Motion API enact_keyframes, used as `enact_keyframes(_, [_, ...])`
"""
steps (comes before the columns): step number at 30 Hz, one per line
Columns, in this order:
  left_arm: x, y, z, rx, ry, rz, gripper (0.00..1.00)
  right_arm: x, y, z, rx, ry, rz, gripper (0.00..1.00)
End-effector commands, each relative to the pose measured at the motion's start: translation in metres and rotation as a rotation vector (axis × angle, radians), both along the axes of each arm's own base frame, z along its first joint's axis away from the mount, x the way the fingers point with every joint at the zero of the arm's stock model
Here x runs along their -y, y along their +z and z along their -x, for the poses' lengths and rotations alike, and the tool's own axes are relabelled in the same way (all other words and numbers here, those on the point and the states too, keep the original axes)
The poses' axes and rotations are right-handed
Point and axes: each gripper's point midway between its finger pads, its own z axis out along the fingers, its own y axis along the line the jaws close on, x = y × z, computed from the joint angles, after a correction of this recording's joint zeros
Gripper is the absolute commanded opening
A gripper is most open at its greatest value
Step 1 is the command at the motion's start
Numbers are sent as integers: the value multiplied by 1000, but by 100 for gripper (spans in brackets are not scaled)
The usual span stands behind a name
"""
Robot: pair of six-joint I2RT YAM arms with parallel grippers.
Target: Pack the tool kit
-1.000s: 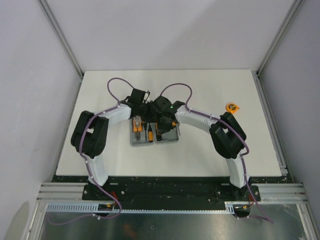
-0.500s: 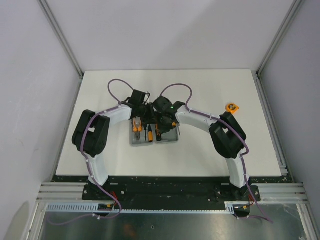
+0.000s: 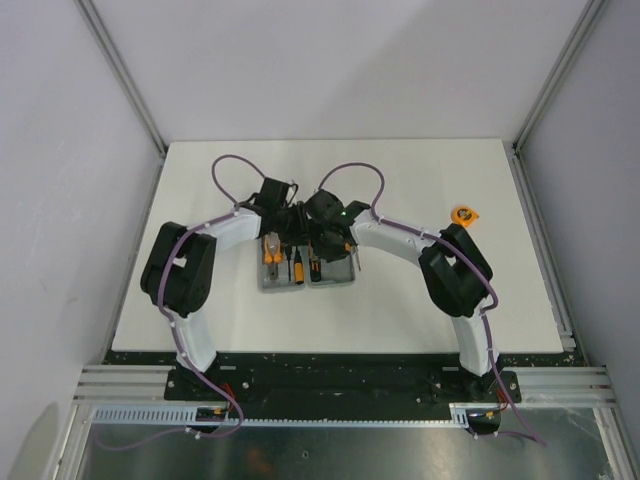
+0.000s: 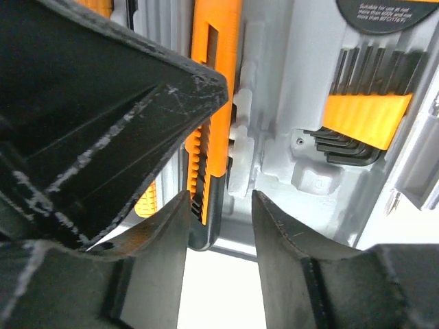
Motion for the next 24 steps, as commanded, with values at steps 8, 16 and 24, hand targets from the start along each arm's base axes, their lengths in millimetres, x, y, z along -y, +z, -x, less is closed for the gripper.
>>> enact_keyframes(8, [-3, 95, -21, 266, 14, 26, 51, -6, 43, 5, 160, 103, -94, 63])
enact_keyframes(16, [-10, 106, -19, 305, 25, 16, 53, -4, 24, 36, 108, 310, -97, 65])
enact_keyframes(24, [-13, 103, -16, 296, 25, 13, 53, -4, 4, 42, 57, 360, -89, 63])
